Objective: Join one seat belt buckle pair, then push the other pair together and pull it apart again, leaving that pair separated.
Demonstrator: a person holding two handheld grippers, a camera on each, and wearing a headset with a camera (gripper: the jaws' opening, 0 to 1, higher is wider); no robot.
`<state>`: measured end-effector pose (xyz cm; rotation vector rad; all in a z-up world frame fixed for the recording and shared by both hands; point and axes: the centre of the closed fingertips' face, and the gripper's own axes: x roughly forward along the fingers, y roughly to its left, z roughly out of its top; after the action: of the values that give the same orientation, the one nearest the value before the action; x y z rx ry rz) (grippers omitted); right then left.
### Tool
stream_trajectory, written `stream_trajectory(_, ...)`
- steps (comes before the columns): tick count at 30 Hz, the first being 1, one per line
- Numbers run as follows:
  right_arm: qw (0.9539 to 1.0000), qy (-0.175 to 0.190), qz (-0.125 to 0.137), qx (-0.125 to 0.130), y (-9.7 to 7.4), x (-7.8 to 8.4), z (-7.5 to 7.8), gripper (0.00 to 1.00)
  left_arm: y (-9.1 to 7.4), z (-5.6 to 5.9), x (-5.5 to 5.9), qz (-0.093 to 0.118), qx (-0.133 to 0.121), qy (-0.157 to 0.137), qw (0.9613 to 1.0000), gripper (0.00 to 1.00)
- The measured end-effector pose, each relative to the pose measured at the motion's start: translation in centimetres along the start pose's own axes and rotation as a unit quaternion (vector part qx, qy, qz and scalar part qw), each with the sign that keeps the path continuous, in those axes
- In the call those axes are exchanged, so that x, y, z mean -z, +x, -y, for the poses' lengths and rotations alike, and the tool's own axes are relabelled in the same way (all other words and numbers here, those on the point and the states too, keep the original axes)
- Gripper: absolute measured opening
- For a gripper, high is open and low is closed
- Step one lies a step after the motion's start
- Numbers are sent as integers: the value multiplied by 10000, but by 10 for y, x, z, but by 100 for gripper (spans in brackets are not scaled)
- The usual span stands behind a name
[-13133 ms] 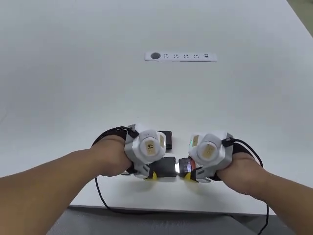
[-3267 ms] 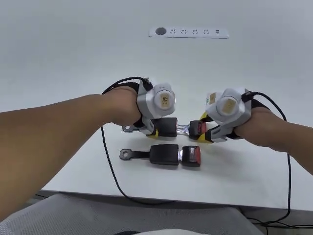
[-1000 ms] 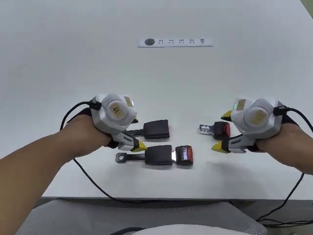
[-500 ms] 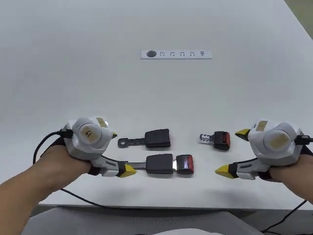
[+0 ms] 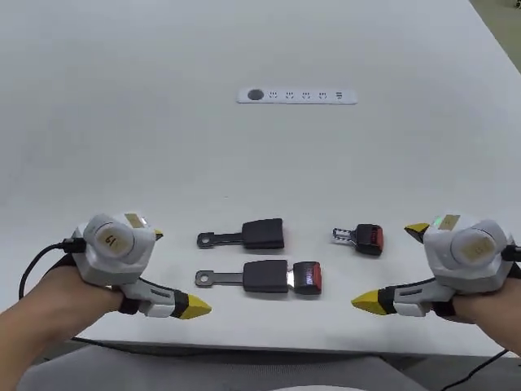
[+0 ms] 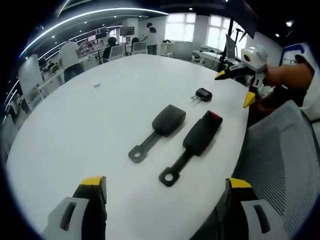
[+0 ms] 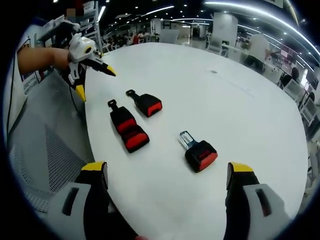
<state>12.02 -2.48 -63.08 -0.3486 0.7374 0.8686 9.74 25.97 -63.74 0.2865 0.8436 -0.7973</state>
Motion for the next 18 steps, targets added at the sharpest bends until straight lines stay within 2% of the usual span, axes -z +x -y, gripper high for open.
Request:
stream_trajectory(2, 10000, 39, 5, 13, 0, 0, 0, 100, 2, -8, 6, 33, -16, -43, 10000, 100)
stream_trajectory(6, 9999, 99, -7, 23, 0, 1, -5, 100, -3, -3, 1, 105, -32, -69, 9999, 100)
stream_trajectory(8, 9999, 122, -4, 18, 0, 1, -7, 100, -2, -7, 3, 149, -50, -94, 9998, 100)
stream_trajectory(12, 9998, 190, -38, 1, 1, 6, -10, 100, -5, -1, -1, 227, -25, -212, 9995, 100)
stream_trajectory(14, 9998, 195, -69, -8, 1, 7, -10, 100, -4, 1, -1, 211, -10, -217, 9995, 100)
stream_trajectory(18, 9998, 202, -80, 2, -1, 7, -9, 99, -2, -2, 2, 226, 1, -213, 9995, 100)
